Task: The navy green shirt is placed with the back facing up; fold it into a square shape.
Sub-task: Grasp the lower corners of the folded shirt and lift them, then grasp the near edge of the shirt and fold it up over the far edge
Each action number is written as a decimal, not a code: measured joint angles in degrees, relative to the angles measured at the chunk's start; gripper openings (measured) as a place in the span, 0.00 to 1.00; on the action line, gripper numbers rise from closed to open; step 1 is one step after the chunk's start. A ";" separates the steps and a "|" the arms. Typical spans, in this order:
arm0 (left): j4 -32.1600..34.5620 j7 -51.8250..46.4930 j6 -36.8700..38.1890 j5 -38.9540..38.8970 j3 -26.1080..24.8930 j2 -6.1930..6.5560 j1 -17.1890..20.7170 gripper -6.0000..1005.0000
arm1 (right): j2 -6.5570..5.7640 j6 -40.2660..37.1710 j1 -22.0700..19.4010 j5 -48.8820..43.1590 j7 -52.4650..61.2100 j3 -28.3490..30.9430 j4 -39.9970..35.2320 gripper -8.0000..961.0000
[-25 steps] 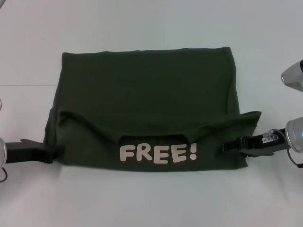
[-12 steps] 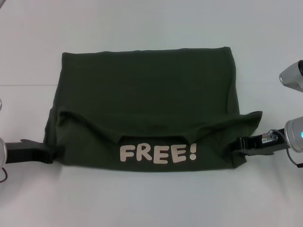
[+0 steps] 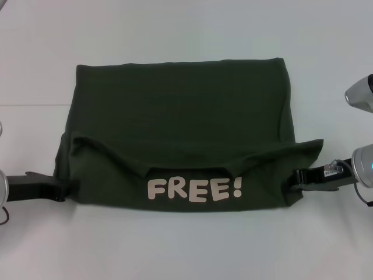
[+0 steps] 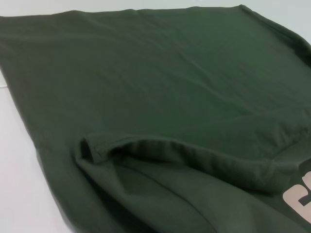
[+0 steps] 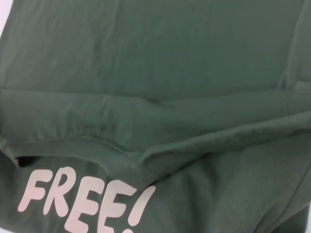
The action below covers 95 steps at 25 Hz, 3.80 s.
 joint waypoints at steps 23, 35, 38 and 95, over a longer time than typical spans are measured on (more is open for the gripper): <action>7.59 -11.16 14.55 6.65 -0.07 1.58 0.36 0.09 | -3.33 -14.22 -0.51 1.97 -6.40 0.63 -0.72 0.05; 12.03 -15.77 37.19 14.83 -4.50 4.39 0.36 0.10 | -4.82 -28.28 -1.53 1.49 -10.99 0.29 -0.81 0.04; 12.25 -15.53 42.35 16.78 -6.35 5.06 0.17 0.10 | -4.99 -31.70 -1.72 0.97 -12.42 0.05 -0.81 0.04; 7.27 -19.65 28.10 -0.16 -19.75 5.03 1.09 0.13 | -1.64 -1.56 -1.83 15.56 -23.52 17.72 10.94 0.04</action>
